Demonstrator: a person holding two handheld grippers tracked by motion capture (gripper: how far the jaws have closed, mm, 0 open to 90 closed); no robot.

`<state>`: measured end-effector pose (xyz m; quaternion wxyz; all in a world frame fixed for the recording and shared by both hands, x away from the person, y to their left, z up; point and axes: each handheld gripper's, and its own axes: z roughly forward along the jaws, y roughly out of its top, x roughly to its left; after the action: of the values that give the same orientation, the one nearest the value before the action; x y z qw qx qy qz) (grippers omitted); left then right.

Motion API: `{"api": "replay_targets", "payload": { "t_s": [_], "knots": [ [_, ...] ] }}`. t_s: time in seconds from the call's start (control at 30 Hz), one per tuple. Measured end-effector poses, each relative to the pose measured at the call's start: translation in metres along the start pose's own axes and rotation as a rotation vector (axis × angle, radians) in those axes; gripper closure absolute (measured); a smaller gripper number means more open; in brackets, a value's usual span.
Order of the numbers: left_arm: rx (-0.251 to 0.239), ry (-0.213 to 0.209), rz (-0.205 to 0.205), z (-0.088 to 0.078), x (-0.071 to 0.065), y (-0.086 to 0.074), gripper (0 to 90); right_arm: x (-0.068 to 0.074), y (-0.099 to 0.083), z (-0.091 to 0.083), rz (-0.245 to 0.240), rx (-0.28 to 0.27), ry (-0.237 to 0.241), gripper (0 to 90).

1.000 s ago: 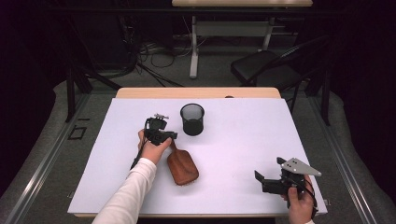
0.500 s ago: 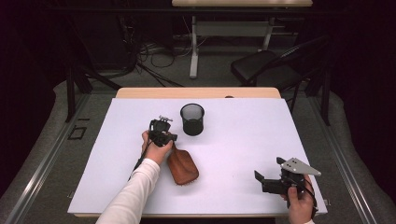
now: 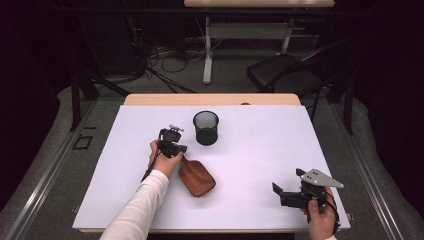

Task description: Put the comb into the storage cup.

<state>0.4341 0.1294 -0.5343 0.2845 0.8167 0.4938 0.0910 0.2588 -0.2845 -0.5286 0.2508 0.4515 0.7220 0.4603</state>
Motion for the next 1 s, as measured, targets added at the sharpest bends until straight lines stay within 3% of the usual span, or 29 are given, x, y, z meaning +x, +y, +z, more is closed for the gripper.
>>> {"api": "replay_targets", "payload": {
  "t_s": [0.6, 0.87, 1.0],
  "knots": [
    [-0.001, -0.002, 0.013, -0.019, 0.015, -0.034, 90.0, 0.000, 0.000, 0.000, 0.000, 0.003, -0.001, 1.1],
    [-0.013, -0.016, 0.027, -0.030, 0.017, -0.053, 90.0, 0.001, 0.000, 0.001, -0.001, 0.008, -0.003, 1.2],
    [-0.007, -0.016, 0.054, -0.034, 0.017, -0.062, 90.0, 0.001, 0.000, 0.001, -0.003, 0.007, -0.003, 1.2]
  ]
}}
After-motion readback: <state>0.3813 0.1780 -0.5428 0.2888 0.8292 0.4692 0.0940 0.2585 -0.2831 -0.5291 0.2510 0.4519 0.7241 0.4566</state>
